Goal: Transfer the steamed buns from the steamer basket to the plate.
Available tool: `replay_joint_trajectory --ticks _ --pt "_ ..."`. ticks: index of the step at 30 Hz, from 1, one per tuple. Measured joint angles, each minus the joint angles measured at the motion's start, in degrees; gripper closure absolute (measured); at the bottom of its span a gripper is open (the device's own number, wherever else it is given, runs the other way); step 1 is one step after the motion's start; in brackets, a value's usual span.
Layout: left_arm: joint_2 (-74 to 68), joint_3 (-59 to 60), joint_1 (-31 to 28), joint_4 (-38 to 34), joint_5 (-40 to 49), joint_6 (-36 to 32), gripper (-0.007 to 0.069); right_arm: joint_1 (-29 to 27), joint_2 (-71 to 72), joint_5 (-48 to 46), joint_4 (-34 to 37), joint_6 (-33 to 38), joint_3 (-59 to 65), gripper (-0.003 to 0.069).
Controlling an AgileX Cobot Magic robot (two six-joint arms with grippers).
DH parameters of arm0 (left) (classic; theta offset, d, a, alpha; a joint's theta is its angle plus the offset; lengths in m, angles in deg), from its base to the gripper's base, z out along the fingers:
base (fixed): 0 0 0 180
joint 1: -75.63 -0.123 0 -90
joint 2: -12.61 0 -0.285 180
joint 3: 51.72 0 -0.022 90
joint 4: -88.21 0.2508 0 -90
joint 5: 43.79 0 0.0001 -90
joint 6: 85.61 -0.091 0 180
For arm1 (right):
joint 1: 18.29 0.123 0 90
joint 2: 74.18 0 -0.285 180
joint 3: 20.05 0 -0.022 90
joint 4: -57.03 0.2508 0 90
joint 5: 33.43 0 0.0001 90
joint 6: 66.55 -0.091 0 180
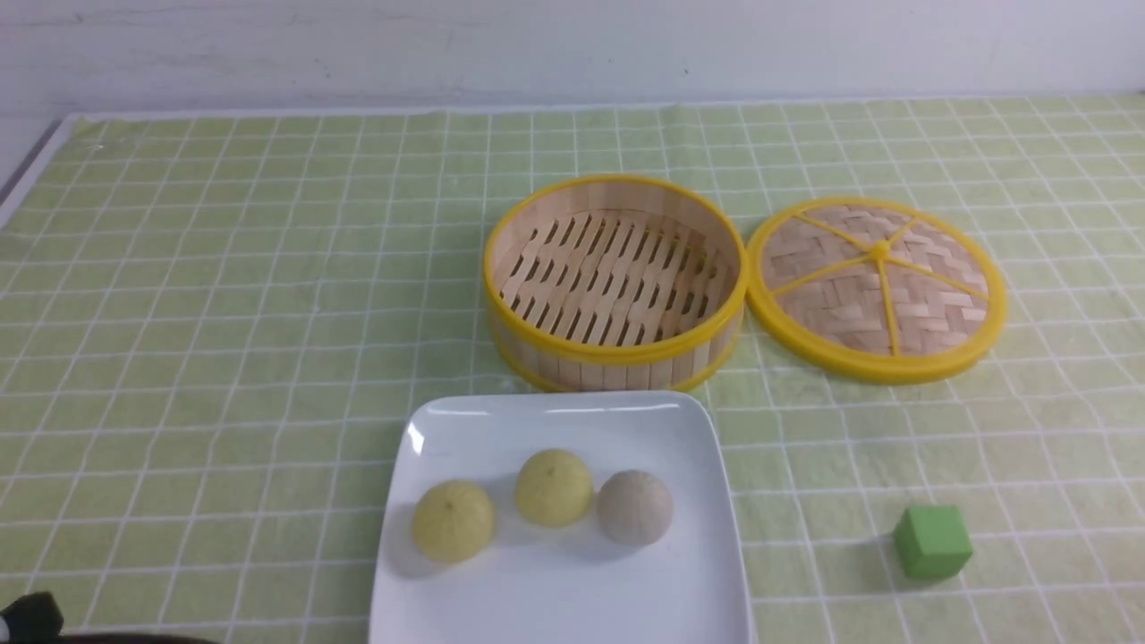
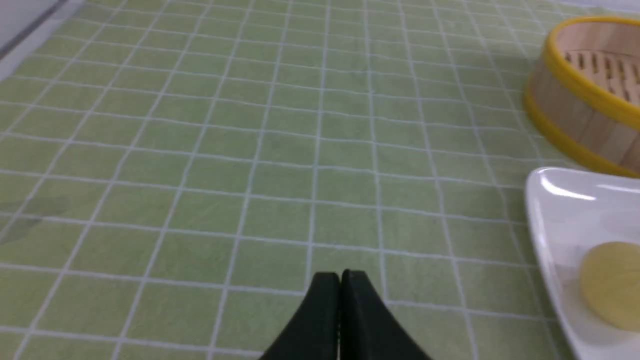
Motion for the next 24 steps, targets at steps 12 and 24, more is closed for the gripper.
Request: replay_joint_trajectory --ticks 12,24 --pt "4.5 3.8 2.2 1.6 1.4 0.6 0.0586 0.0 0.0 0.0 0.0 0.0 0.0 0.0511" --pt "4.5 3.8 2.3 5.8 1.6 0.6 0.0571 0.0 0.0 0.0 0.0 0.0 0.0 0.051"
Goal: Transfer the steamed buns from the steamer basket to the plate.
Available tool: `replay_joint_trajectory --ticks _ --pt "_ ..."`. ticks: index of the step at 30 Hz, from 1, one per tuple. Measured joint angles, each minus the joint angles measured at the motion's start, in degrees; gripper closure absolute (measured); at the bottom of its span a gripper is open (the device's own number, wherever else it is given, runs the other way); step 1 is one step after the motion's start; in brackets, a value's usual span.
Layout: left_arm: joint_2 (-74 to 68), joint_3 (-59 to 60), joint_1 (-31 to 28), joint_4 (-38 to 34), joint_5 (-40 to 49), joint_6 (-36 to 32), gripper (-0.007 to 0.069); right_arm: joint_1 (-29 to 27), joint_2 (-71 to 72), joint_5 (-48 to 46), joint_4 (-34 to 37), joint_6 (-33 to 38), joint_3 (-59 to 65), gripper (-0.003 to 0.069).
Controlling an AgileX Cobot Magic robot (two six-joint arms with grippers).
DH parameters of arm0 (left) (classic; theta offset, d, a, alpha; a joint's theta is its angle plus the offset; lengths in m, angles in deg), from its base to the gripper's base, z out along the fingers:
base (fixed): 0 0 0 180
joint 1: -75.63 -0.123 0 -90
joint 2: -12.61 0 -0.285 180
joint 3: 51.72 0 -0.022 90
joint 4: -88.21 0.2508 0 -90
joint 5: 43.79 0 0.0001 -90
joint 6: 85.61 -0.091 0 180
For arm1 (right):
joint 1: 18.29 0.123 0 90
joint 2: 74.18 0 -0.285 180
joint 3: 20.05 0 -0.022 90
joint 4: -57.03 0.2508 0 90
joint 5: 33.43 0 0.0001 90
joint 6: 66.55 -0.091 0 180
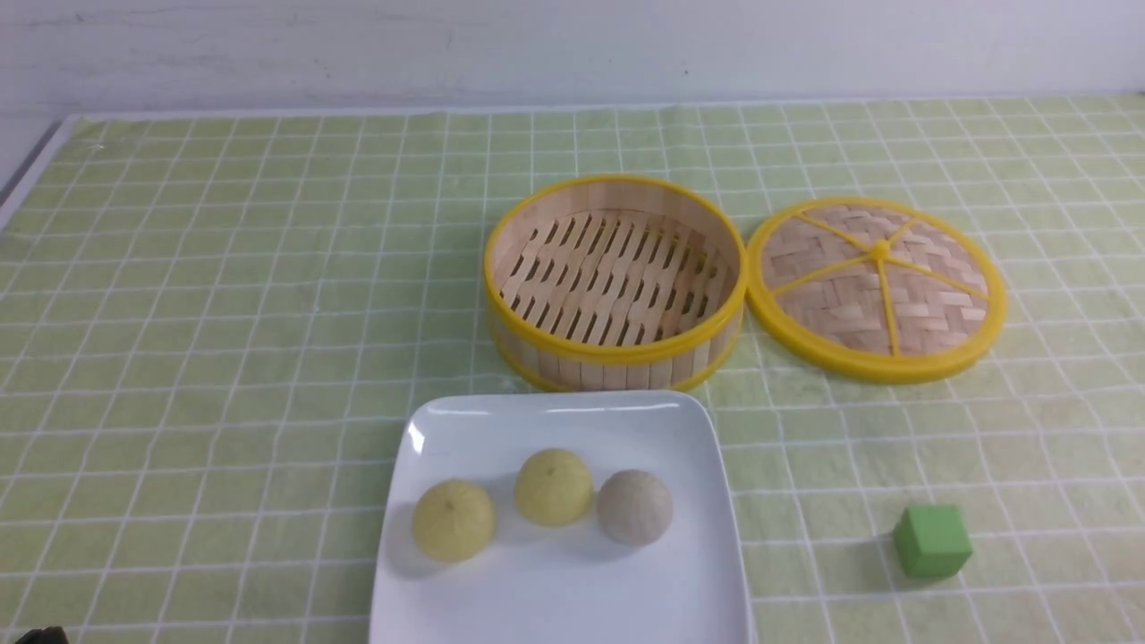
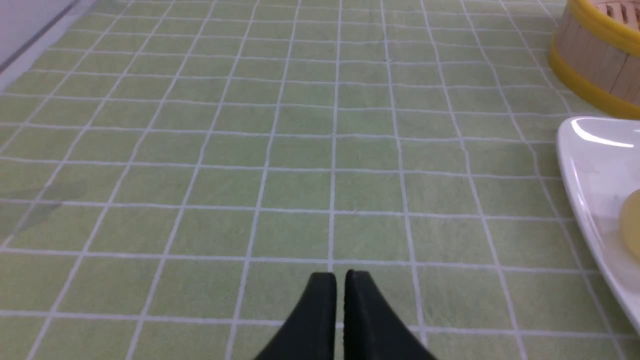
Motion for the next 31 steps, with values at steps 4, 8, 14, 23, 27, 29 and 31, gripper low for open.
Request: replay_joint_trajectory --ticks 4,8,14,23,27,29,31 --pt "0.0 0.0 0.0 2.3 0.1 0.0 0.057 0.0 0.0 0.0 0.0 0.0 0.0 0.0505" --pt "0.0 0.0 0.0 3.1 0.2 0.0 0.0564 0.0 0.0 0.0 0.0 0.0 0.0 0.0505" --pt "0.0 0.0 0.0 3.2 0.2 0.0 0.0555 0.0 0.0 0.0 0.0 0.0 0.0 0.0502" --pt "0.0 0.0 0.0 3.2 0.2 0.0 0.0553 0.0 0.0 0.0 0.0 0.0 0.0 0.0488" --pt "0.0 0.0 0.0 3.2 0.2 0.0 0.0553 0.0 0.0 0.0 0.0 0.0 0.0 0.0484" --pt "0.0 0.0 0.0 3.2 0.2 0.0 0.0553 0.0 0.0 0.0 0.0 0.0 0.0 0.0482" --pt "0.0 0.0 0.0 3.2 0.2 0.0 0.0553 0.0 0.0 0.0 0.0 0.0 0.0 0.0479"
